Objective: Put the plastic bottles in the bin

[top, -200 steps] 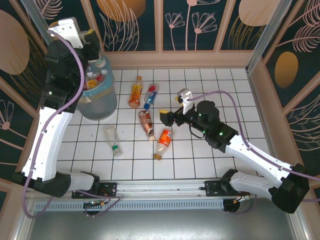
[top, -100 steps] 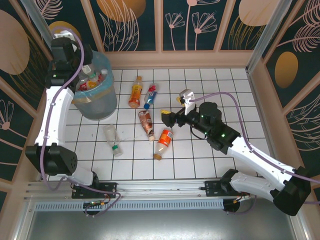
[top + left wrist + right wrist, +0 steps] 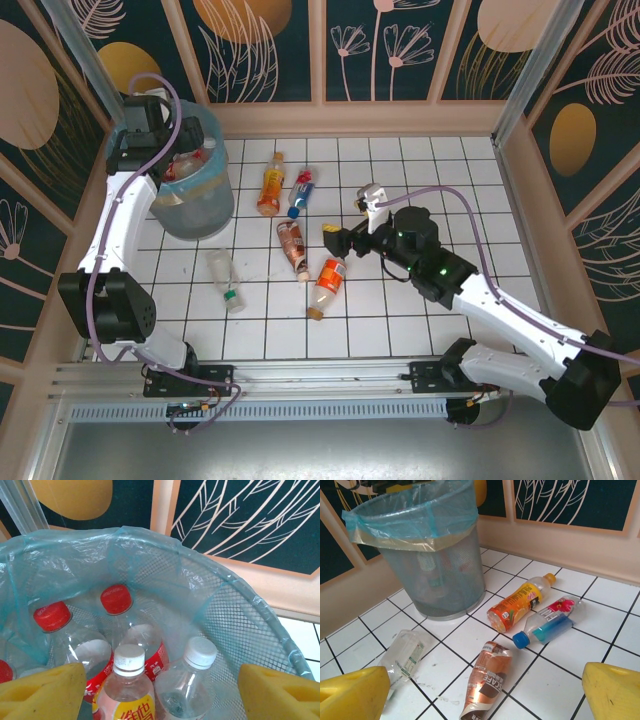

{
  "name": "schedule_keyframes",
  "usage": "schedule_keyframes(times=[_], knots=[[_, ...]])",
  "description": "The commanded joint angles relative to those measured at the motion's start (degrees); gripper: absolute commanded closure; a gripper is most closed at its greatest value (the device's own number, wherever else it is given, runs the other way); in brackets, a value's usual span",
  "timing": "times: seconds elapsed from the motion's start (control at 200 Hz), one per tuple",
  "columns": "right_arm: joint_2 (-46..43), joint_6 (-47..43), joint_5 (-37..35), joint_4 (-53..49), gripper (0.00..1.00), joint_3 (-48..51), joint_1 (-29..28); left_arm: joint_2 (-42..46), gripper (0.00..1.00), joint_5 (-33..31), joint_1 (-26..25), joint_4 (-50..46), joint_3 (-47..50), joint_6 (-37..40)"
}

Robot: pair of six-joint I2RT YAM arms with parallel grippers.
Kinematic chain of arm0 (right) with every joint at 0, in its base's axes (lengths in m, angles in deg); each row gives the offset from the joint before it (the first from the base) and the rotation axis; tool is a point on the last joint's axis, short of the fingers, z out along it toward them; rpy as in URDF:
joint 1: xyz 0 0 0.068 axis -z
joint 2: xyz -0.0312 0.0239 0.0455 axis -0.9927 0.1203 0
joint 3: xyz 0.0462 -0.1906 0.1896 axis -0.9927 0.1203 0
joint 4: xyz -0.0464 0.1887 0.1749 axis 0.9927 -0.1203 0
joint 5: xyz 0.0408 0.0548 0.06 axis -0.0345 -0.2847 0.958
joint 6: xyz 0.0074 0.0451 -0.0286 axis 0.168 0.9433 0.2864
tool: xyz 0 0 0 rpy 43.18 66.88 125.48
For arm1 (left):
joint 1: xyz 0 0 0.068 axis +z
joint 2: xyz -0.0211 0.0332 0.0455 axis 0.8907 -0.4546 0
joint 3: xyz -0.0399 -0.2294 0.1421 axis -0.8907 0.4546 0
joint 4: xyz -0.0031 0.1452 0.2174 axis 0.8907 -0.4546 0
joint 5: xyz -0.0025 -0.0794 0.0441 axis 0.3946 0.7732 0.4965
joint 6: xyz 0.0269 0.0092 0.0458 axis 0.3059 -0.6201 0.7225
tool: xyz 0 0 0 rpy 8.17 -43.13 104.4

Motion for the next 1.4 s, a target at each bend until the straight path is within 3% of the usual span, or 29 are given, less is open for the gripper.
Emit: schedule_keyframes(times=[0.0, 0.165, 0.395, 0.621, 0.971, 1.106, 1.211, 1.296, 1.396], knots=[[0.8, 0.8, -0.6, 0.8, 0.01, -0.6, -0.5, 0.5, 0.24, -0.1, 0.5, 0.3, 0.6, 0.7], [1.4, 1.1, -0.4, 0.9, 0.01, -0.7, -0.5, 0.4, 0.41, 2.6, 0.5, 0.0, 1.3, 0.0], [2.0, 1.4, -0.4, 1.4, 0.01, -0.5, -0.6, 0.2, 0.87, 11.4, 0.5, 0.7, 5.2, -2.1], [3.3, 1.7, -0.2, 1.4, 0.01, -0.9, -0.7, -3.4, 1.0, 11.2, 0.5, -0.9, 7.3, -0.6], [3.3, 2.6, -1.2, -0.4, 0.01, -0.6, -0.6, -5.0, 0.99, 10.0, 0.5, -2.6, 3.0, -0.2], [4.9, 4.9, -4.5, -2.9, 0.01, -2.4, -0.7, -1.6, 0.89, 6.4, 0.6, -3.0, -2.0, -0.6], [7.3, 9.7, -9.6, -7.6, 0.01, -4.9, -0.9, 2.8, 0.74, 3.3, 0.6, -1.8, -4.1, -1.5], [9.6, 15.8, -14.5, -12.8, 0.01, -6.5, -2.0, 8.1, 0.56, 1.4, 0.6, 1.9, -1.4, -1.9], [12.1, 21.0, -18.5, -17.3, 0.01, -7.2, -4.7, 15.1, 0.55, -1.3, 0.5, 7.0, 5.0, -1.8]])
